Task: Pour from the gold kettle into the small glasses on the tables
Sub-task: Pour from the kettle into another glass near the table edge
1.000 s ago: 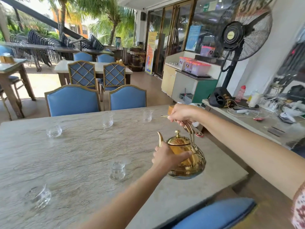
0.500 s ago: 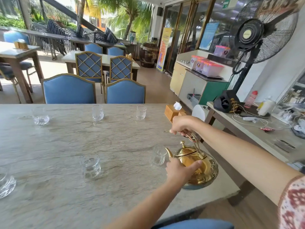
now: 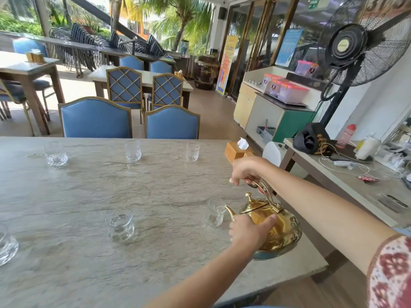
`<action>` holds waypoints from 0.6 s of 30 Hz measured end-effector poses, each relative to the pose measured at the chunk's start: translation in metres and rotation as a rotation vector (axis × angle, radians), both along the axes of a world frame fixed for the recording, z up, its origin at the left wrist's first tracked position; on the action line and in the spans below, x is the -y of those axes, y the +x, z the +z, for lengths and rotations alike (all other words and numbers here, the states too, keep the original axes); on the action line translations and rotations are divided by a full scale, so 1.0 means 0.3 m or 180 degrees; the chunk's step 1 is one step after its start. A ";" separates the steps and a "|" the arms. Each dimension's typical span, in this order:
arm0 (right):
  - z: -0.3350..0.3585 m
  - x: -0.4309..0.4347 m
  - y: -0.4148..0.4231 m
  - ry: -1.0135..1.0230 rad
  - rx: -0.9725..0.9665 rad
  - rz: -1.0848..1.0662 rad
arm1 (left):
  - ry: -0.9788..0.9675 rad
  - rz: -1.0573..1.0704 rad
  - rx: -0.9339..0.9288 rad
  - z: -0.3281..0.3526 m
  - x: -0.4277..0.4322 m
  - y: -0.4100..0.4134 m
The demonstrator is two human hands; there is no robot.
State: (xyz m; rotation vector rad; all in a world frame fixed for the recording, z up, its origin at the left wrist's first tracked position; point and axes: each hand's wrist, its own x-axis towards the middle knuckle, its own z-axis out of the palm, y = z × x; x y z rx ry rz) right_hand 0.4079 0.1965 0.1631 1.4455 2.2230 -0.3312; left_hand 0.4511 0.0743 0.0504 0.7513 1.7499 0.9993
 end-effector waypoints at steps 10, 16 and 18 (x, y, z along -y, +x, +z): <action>0.029 -0.009 -0.001 -0.0031 0.0163 -0.0188 | -0.0040 -0.0180 -0.0092 0.015 -0.009 0.001; 0.048 -0.018 0.003 0.0025 0.0205 -0.0314 | -0.0004 -0.0206 -0.0062 0.030 -0.017 0.029; 0.045 -0.023 0.002 -0.0034 0.0260 -0.0351 | 0.0009 -0.0223 -0.0005 0.033 -0.016 0.037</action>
